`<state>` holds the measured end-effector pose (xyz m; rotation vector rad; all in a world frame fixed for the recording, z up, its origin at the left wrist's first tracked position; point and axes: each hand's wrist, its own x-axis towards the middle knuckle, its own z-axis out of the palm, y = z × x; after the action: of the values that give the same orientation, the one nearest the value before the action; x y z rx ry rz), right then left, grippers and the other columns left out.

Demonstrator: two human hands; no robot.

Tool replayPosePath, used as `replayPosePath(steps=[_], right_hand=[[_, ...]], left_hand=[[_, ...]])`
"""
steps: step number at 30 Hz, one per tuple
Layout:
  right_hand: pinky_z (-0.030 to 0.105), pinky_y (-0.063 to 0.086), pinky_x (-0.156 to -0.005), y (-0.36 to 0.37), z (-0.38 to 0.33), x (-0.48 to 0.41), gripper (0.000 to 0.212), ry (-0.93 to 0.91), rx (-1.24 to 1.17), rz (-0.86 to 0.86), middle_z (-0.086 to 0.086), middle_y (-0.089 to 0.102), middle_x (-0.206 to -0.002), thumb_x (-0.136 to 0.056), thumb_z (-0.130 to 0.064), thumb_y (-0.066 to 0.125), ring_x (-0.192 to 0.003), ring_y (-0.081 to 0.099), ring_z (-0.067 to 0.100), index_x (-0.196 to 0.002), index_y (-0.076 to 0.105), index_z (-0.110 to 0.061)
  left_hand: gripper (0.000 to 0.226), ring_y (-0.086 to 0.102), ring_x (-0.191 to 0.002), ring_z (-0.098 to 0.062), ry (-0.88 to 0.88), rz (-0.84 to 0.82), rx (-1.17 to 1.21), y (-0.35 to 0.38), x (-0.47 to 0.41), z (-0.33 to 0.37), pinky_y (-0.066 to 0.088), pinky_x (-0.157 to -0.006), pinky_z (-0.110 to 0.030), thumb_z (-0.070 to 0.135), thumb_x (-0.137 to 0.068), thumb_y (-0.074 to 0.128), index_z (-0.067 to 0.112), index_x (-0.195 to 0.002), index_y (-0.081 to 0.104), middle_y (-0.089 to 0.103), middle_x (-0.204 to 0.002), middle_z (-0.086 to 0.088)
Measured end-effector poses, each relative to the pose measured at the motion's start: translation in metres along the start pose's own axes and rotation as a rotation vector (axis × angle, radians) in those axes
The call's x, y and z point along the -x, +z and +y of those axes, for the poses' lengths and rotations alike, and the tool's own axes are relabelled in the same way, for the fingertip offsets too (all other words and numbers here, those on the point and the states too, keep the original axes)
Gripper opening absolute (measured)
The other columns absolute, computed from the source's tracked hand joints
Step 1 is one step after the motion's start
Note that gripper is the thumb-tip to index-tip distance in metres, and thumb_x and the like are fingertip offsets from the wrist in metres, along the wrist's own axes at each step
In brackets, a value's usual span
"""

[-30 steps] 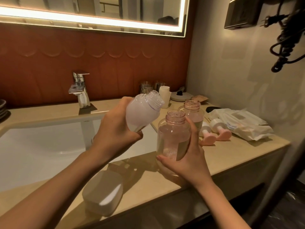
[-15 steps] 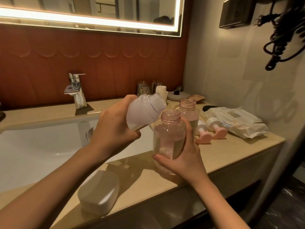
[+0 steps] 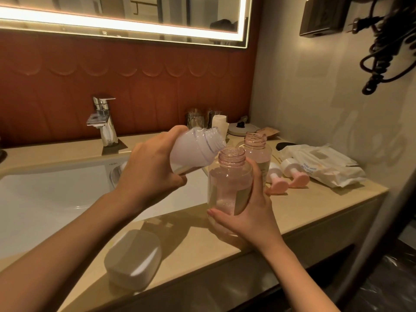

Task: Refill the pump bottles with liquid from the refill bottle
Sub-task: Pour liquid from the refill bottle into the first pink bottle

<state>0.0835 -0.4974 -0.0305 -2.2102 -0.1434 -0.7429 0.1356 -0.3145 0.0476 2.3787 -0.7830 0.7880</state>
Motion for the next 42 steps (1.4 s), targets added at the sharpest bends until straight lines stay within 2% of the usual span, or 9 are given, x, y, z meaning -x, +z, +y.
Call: replayPosePath(steps=[4, 6, 11, 19, 22, 27, 30, 37, 42], right_hand=[[0.015, 0.022, -0.097, 0.001, 0.001, 0.0, 0.11, 0.011, 0.005, -0.005, -0.009, 0.018, -0.154, -0.06, -0.046, 0.082, -0.135, 0.026, 0.011, -0.132, -0.001, -0.053], [0.013, 0.021, -0.096, 0.001, 0.002, 0.0, 0.11, 0.009, 0.001, -0.008, -0.009, 0.017, -0.154, -0.061, -0.047, 0.082, -0.136, 0.026, 0.012, -0.133, -0.001, -0.053], [0.022, 0.026, -0.099, 0.002, 0.003, -0.001, 0.114, 0.008, -0.006, 0.005, -0.009, 0.017, -0.154, -0.056, -0.057, 0.079, -0.138, 0.027, 0.016, -0.132, -0.006, -0.059], [0.02, 0.026, -0.098, 0.002, 0.005, -0.001, 0.112, 0.012, -0.015, -0.003, -0.007, 0.02, -0.153, -0.059, -0.049, 0.082, -0.136, 0.029, 0.014, -0.133, -0.002, -0.055], [0.02, 0.027, -0.098, 0.002, 0.006, -0.001, 0.114, 0.011, -0.017, -0.001, -0.008, 0.021, -0.153, -0.059, -0.05, 0.082, -0.136, 0.03, 0.015, -0.133, -0.004, -0.056], [0.019, 0.027, -0.097, 0.001, 0.004, -0.001, 0.116, 0.018, -0.03, -0.004, -0.01, 0.024, -0.152, -0.057, -0.053, 0.082, -0.135, 0.031, 0.013, -0.125, -0.011, -0.069], [0.02, 0.028, -0.097, 0.003, 0.004, -0.001, 0.113, 0.021, -0.025, 0.008, -0.01, 0.024, -0.151, -0.052, -0.062, 0.075, -0.135, 0.032, 0.014, -0.126, -0.011, -0.068], [0.022, 0.025, -0.099, 0.002, 0.006, -0.001, 0.117, 0.001, -0.012, 0.002, -0.011, 0.018, -0.153, -0.059, -0.051, 0.082, -0.138, 0.026, 0.015, -0.125, -0.012, -0.068], [0.021, 0.026, -0.098, 0.002, 0.005, -0.001, 0.114, 0.009, -0.019, 0.004, -0.01, 0.021, -0.153, -0.054, -0.059, 0.076, -0.136, 0.029, 0.015, -0.127, -0.011, -0.067]], left_hand=[[0.082, 0.053, -0.107, -0.027, 0.023, -0.029, -0.036, -0.005, -0.003, 0.0, 0.046, -0.092, -0.047, 0.016, -0.061, 0.083, 0.02, -0.132, 0.044, 0.058, -0.121, -0.006], [0.082, 0.053, -0.107, -0.029, 0.032, -0.044, -0.061, -0.007, -0.005, 0.0, 0.046, -0.091, -0.047, 0.016, -0.061, 0.082, 0.019, -0.133, 0.043, 0.058, -0.121, -0.007], [0.081, 0.053, -0.107, -0.029, 0.059, -0.051, -0.093, -0.01, -0.008, 0.0, 0.046, -0.09, -0.046, 0.015, -0.062, 0.083, 0.019, -0.132, 0.044, 0.058, -0.12, -0.008], [0.079, 0.053, -0.103, -0.027, 0.1, -0.069, -0.149, -0.014, -0.012, -0.002, 0.045, -0.085, -0.043, 0.015, -0.062, 0.082, 0.022, -0.13, 0.044, 0.059, -0.117, -0.006], [0.079, 0.054, -0.101, -0.026, 0.107, -0.077, -0.158, -0.015, -0.014, -0.002, 0.045, -0.082, -0.042, 0.015, -0.061, 0.082, 0.022, -0.129, 0.044, 0.06, -0.115, -0.006], [0.079, 0.054, -0.101, -0.026, 0.109, -0.088, -0.161, -0.018, -0.015, -0.001, 0.047, -0.084, -0.043, 0.015, -0.06, 0.082, 0.021, -0.13, 0.044, 0.06, -0.115, -0.007], [0.08, 0.054, -0.101, -0.028, 0.118, -0.085, -0.188, -0.019, -0.017, 0.0, 0.047, -0.084, -0.044, 0.014, -0.06, 0.082, 0.02, -0.131, 0.044, 0.06, -0.115, -0.008], [0.082, 0.054, -0.102, -0.027, 0.127, -0.105, -0.221, -0.022, -0.019, 0.001, 0.046, -0.085, -0.042, 0.014, -0.061, 0.082, 0.021, -0.132, 0.043, 0.06, -0.116, -0.007], [0.081, 0.055, -0.1, -0.028, 0.147, -0.106, -0.23, -0.022, -0.021, 0.0, 0.048, -0.083, -0.043, 0.014, -0.059, 0.083, 0.021, -0.13, 0.044, 0.061, -0.113, -0.007]])
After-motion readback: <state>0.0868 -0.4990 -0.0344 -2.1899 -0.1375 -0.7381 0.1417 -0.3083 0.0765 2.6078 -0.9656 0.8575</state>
